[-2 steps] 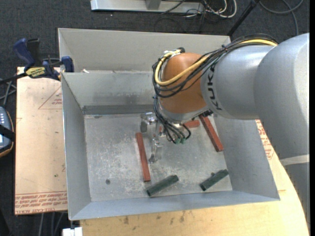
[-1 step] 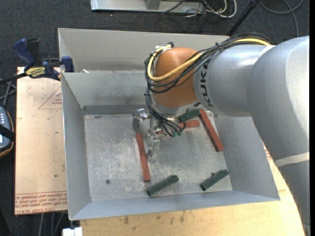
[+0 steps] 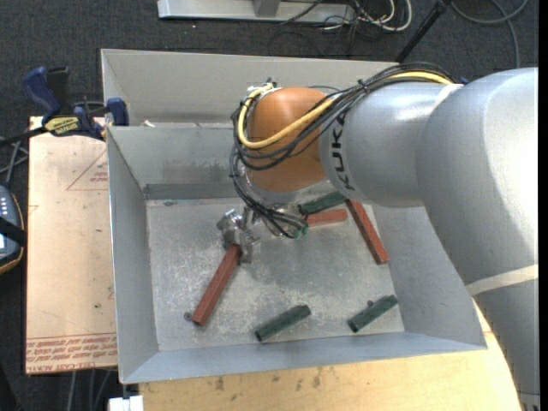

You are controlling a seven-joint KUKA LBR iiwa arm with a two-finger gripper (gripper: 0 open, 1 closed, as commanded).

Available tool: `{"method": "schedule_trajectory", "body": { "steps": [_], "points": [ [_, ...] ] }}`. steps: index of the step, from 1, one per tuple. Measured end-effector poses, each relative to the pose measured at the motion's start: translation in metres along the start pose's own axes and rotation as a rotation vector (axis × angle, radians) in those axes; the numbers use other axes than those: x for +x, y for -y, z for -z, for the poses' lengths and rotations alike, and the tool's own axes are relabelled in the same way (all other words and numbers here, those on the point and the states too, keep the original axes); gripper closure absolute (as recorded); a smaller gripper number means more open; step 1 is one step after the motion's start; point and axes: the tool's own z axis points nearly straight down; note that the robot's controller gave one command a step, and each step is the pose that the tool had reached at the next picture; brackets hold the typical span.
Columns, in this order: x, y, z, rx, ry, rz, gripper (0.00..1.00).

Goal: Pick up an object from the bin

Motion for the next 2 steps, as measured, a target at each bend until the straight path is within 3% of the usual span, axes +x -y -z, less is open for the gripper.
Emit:
{"method": "schedule_trajectory", "body": {
  "steps": [1, 2],
  "points": [
    [0.000, 0.000, 0.000, 0.000, 0.000, 0.000, 1.00],
    [-0.001, 0.017, 0.052, -0.002, -0.005, -0.031, 1.00]
  ]
}}
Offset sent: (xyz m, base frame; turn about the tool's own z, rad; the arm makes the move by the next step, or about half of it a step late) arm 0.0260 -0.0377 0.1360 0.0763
